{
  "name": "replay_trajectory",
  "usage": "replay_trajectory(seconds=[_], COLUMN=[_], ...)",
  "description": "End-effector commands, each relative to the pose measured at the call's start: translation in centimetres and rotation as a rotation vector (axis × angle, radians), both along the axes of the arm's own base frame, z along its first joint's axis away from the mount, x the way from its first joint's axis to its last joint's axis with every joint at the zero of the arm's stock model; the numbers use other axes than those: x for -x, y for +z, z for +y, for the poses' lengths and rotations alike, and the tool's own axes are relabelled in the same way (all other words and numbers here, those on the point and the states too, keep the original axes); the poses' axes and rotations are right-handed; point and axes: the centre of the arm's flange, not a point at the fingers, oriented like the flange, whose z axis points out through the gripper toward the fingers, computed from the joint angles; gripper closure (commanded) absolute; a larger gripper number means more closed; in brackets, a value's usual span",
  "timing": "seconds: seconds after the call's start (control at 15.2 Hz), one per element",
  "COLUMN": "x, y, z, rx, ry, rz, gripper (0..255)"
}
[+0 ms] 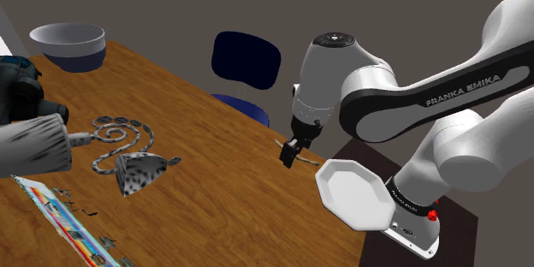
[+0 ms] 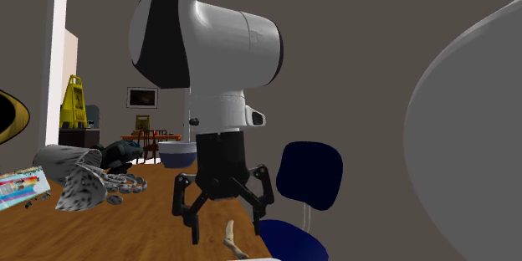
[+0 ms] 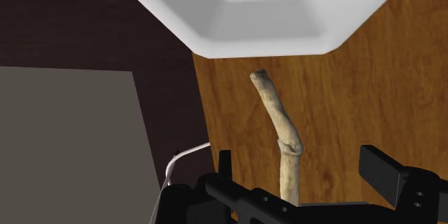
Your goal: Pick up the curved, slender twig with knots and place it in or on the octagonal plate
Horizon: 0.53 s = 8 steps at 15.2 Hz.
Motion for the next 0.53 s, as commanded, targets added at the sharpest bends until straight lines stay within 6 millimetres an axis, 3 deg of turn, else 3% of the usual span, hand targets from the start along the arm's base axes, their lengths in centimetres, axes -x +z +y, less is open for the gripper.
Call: replay_trajectory(seconds=[0.0,0.26,0.33,0.46], x=[0.01,0.01,0.01,0.0], y=[-0.08,-0.08,-0.08,-0.07], z=[0.02,0.02,0.02,0.02], rx=[0.0,0.0,0.0,0.0], ry=[0.0,0.0,0.0,0.0], rz=[0.0,0.0,0.0,0.0], gripper=[0,0,255,255])
